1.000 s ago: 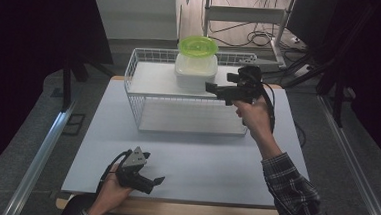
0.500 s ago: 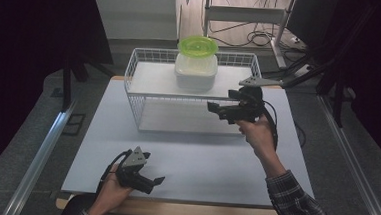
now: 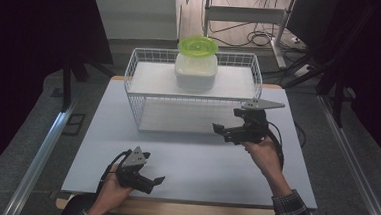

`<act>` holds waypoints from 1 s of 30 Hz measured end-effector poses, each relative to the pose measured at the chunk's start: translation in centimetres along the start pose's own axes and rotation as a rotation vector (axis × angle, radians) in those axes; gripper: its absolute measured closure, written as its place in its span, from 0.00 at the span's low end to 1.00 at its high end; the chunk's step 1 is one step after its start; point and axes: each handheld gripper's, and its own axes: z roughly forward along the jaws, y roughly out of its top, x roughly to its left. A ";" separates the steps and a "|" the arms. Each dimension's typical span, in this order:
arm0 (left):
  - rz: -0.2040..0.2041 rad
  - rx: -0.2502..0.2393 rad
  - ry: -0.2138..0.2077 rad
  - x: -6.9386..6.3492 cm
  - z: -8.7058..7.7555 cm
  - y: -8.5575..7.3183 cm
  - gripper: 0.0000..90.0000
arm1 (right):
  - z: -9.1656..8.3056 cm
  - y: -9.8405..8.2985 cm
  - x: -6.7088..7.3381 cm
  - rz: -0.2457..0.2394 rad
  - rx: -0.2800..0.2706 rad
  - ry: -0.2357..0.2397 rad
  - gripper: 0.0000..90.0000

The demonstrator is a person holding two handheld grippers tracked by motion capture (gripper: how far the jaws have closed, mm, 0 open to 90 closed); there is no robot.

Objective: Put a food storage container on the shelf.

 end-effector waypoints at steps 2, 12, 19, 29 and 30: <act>0.000 0.000 0.000 0.0 0.0 0.0 0.02 | -0.2 -0.7 0.0 -0.002 0.006 -0.004 0.03; -0.003 -0.002 0.000 0.0 0.0 0.0 0.02 | -0.6 -3.9 -0.3 0.020 0.041 -0.023 0.00; 0.000 -0.004 -0.001 0.0 0.0 0.0 0.02 | -0.6 -6.0 -0.8 0.029 0.064 -0.057 0.00; -0.002 -0.003 -0.004 0.0 0.0 -0.1 0.02 | -0.6 -9.2 -1.2 0.019 0.092 -0.101 0.00; -0.002 -0.004 -0.005 0.0 0.0 -0.1 0.02 | -0.5 -9.6 -1.2 0.016 0.097 -0.110 0.00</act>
